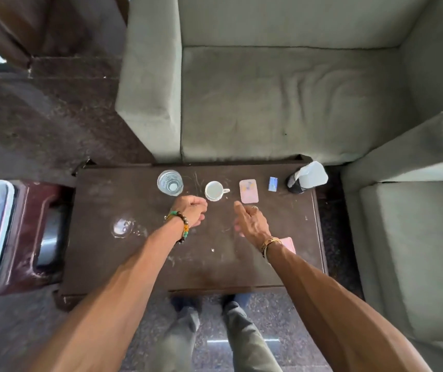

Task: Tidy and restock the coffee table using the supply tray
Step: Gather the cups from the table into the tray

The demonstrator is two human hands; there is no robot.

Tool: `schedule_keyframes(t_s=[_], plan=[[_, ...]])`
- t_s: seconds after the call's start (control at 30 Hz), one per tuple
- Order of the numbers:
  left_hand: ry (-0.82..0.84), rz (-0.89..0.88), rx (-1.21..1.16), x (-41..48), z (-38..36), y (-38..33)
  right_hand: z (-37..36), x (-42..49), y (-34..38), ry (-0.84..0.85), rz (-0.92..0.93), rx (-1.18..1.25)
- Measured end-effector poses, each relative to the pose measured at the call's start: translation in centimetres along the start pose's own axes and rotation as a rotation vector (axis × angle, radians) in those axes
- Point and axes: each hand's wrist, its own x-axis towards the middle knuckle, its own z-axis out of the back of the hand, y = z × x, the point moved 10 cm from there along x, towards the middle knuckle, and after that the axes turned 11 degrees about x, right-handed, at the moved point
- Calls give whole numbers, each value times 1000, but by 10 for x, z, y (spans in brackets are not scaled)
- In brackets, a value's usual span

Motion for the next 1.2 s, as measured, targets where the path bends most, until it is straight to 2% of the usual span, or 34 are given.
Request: schedule_keyframes(t_s=[0.2, 0.43, 0.7, 0.9, 1.2], plan=[[-50, 24, -60, 42, -2, 2, -17, 47, -12, 19, -44, 5], [-168, -56, 65, 122, -7, 7, -66, 106, -56, 33, -139, 160], [-116, -100, 198, 175, -26, 5, -97, 148, -76, -31, -266, 476], [-3, -137, 287, 196, -51, -1, -106, 169, -88, -38, -306, 623], [-11, -83, 74, 163, -50, 0, -94, 148, -61, -85, -272, 643]])
